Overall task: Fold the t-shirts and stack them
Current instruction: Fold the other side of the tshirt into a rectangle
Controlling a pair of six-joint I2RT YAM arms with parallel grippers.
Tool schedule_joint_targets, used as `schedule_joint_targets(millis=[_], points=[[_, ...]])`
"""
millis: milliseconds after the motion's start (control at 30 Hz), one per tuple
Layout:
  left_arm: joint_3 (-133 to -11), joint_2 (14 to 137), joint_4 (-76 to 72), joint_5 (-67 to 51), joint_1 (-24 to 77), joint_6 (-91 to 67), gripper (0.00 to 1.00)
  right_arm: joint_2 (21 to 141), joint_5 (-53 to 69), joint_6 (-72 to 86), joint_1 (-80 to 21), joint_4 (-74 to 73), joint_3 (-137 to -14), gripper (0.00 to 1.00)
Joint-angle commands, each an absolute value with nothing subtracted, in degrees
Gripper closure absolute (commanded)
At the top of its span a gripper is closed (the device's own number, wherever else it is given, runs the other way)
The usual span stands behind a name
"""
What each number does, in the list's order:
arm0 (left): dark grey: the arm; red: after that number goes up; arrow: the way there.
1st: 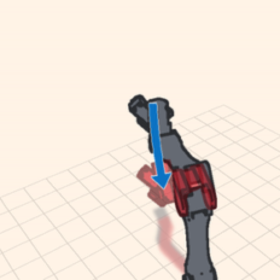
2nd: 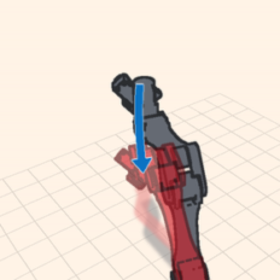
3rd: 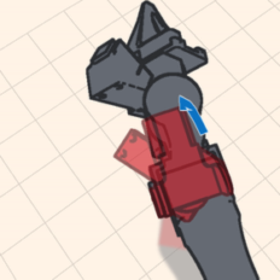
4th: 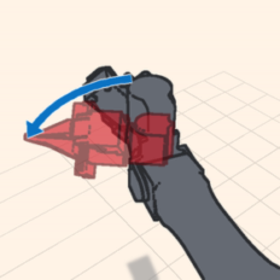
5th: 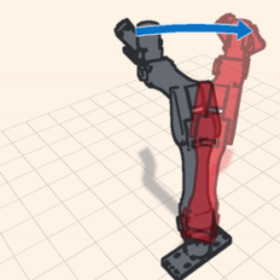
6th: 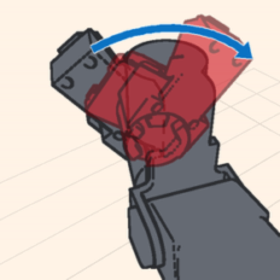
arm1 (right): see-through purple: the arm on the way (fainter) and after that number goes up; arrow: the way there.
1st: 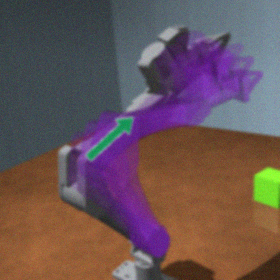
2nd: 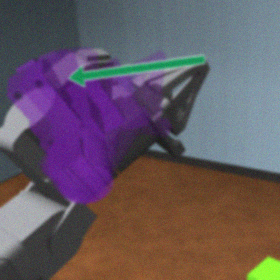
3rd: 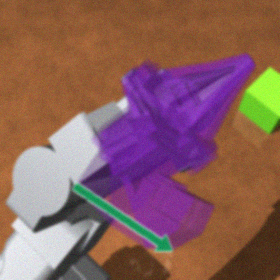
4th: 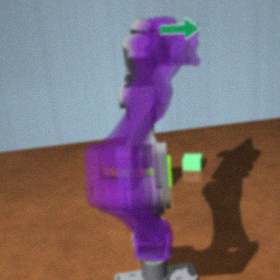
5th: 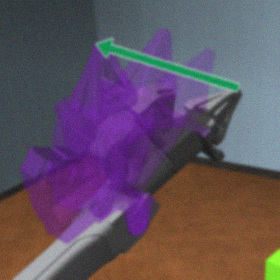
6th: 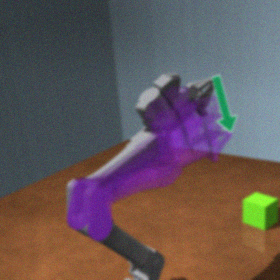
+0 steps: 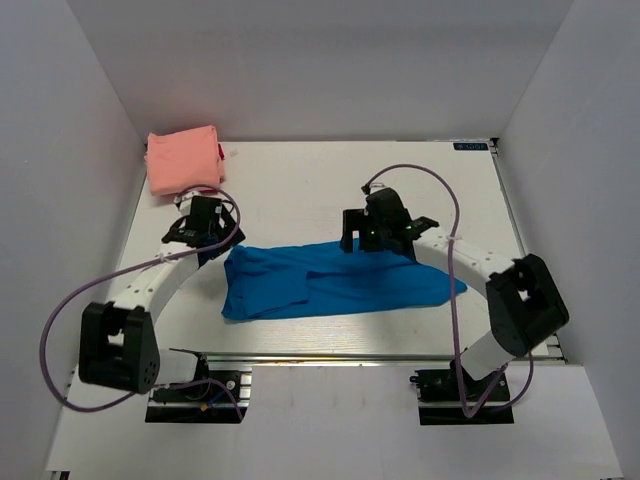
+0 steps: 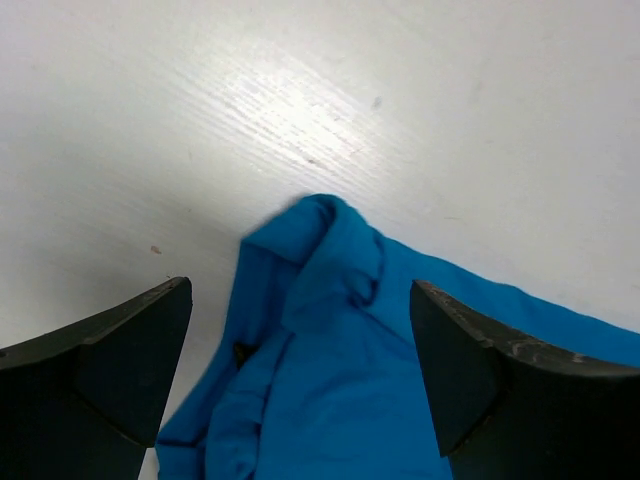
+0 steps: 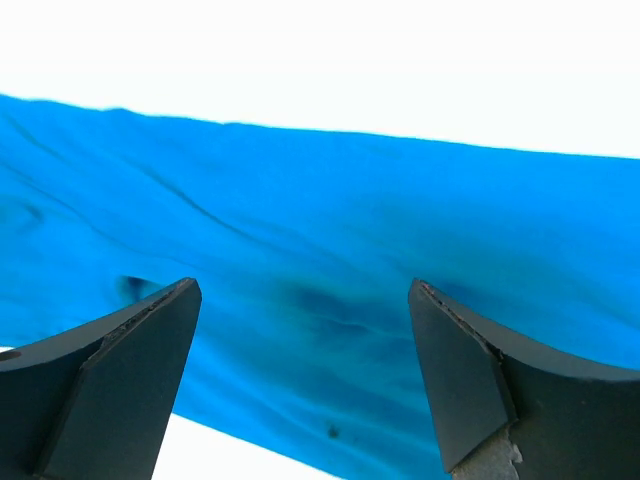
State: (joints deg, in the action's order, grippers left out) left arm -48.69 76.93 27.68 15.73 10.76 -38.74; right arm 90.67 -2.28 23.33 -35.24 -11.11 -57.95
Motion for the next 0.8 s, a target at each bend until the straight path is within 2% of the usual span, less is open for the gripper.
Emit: schedule_joint_targets(millis=[0,167,333,467,600,767], points=[[-51.85,71.11,31.38,13.46,11.43,-36.75,0.0,84.65,-8.08,24.34,-34.46,-15.46,-60.65,0.1],[-48.43,71.45,17.42,-4.72,11.95,-31.04,0.0,79.46,-11.42,25.14,-30.33,-15.82,-55.73,0.1],[-47.9,81.27,10.39,-12.9,15.72,-29.62,0.0,80.85,-9.59,23.56,-24.43,-15.3,-53.26,0.1],[-47.9,87.96,9.84,-14.24,17.05,-29.1,0.0,83.49,-6.95,21.89,-19.18,-12.75,-51.25,0.1],[-46.06,90.96,10.99,-12.31,17.58,-29.09,0.0,87.97,-5.28,22.23,-14.78,-12.66,-50.37,0.1],[-45.44,93.16,12.83,-10.63,16.44,-29.09,0.0,87.81,-5.89,23.73,-9.59,-13.7,-48.61,0.1]])
